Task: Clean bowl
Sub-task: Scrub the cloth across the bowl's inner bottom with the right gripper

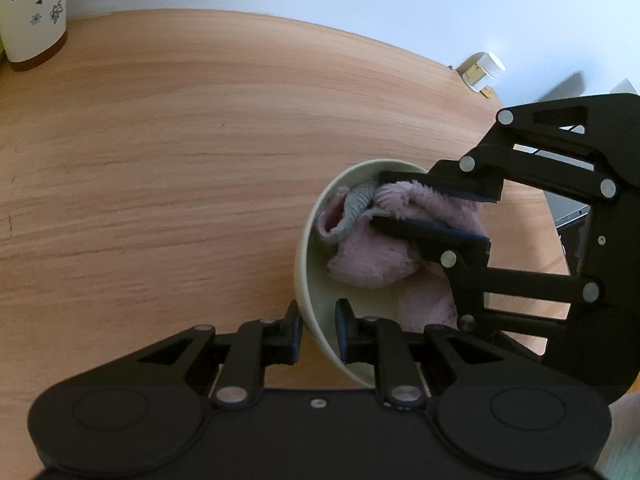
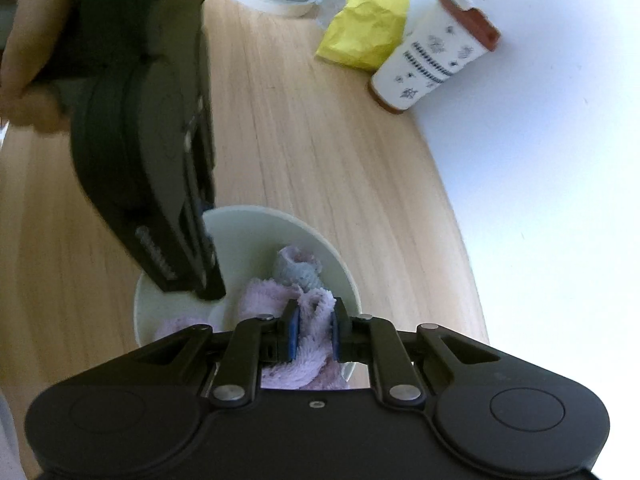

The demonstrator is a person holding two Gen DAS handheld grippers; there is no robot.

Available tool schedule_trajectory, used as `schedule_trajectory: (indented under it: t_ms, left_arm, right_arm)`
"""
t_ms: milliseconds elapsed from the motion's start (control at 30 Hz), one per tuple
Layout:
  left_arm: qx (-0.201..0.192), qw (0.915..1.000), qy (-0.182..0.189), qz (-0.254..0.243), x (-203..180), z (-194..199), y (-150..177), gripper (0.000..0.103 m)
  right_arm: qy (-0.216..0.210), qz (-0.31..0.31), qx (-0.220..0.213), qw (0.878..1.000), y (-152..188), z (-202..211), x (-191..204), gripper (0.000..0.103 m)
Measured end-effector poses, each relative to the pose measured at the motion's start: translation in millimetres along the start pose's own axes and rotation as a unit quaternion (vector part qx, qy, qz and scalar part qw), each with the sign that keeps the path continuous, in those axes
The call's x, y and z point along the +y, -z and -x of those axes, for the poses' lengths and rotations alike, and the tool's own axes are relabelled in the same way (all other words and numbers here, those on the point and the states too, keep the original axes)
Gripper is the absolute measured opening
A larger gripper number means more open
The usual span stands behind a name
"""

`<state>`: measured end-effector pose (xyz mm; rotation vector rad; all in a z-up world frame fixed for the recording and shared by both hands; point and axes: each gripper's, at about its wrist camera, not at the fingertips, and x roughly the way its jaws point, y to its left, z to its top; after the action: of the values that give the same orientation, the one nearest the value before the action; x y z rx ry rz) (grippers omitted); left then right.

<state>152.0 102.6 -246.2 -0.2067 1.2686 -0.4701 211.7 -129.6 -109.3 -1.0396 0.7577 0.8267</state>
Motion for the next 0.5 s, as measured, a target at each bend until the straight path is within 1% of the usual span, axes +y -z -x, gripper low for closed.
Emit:
schedule_trajectory:
  t_ms: [67,100,200,300,367,500]
  left_arm:
    - [0.001,1.0,0.0,0.0,0.1,-0.1,0.3,0.016]
    - [0.001,1.0,0.001,0.0,0.4,-0.4,0.5,0.016]
    - [0.002,1.0,0.003,0.0,-1.4,-3.9,-2.0,0.016]
    - [0.001,1.0,0.004,-0.003,-1.5,-2.9,-1.1,0.017]
    - [0.001,1.0,0.006,-0.005,-2.4,-2.9,-1.2,0.018]
    - [0.004,0.9999,0.01,-0.007,-4.2,-7.5,-6.4,0.019]
  right_arm:
    - [0.002,-0.006,-0.009,1.0,-25.7,-8.3,25.6,0.015]
    - [0.0,-0.009,-0.01,1.0,-30.0,-11.0,28.1,0.015]
    - [-0.011,-0.013,-0.007,1.0,-29.6,-17.3,30.2,0.015]
    - [-0.022,-0.02,-0.002,1.0,-16.0,-3.6,35.9,0.015]
    - [-0.034,-0.034,0.005,0.999,-22.4,-20.2,33.3,0.015]
    - [-0.049,-0.055,0.011,0.997,-13.2,-13.9,34.2,0.015]
